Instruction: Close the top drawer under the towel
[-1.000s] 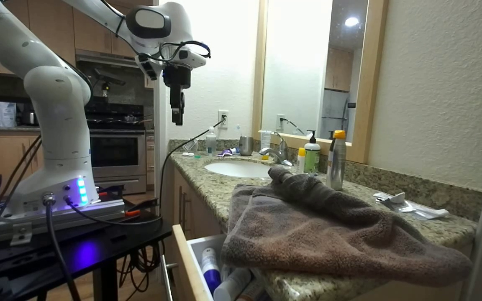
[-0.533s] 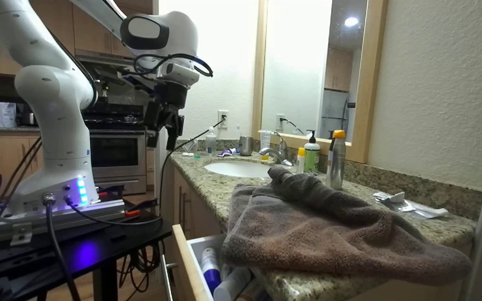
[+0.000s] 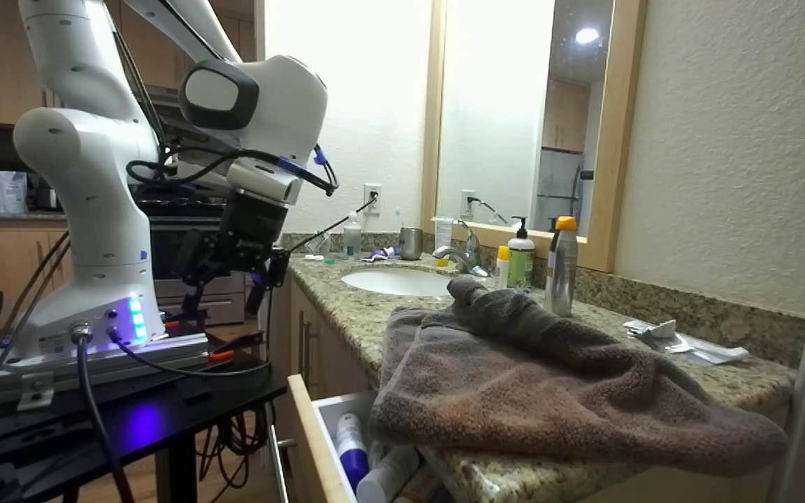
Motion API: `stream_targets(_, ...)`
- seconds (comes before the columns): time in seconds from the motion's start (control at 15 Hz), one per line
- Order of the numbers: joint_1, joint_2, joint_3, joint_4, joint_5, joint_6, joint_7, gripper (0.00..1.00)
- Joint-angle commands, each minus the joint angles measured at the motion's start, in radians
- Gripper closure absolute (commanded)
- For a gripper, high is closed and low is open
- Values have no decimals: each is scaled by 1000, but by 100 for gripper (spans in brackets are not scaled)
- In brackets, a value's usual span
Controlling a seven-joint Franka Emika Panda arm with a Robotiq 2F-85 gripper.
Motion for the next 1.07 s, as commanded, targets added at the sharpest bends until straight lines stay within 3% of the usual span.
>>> stream_targets(0.0, -19, 12, 20, 9, 15, 1, -5, 0)
stream_targets(0.33, -31, 108, 57, 9, -11, 119, 324, 0)
stream_targets(0.67, -47, 300, -1, 56, -88, 235, 619, 0)
stream_targets(1.0, 4, 444, -100, 127, -69, 274, 871, 0)
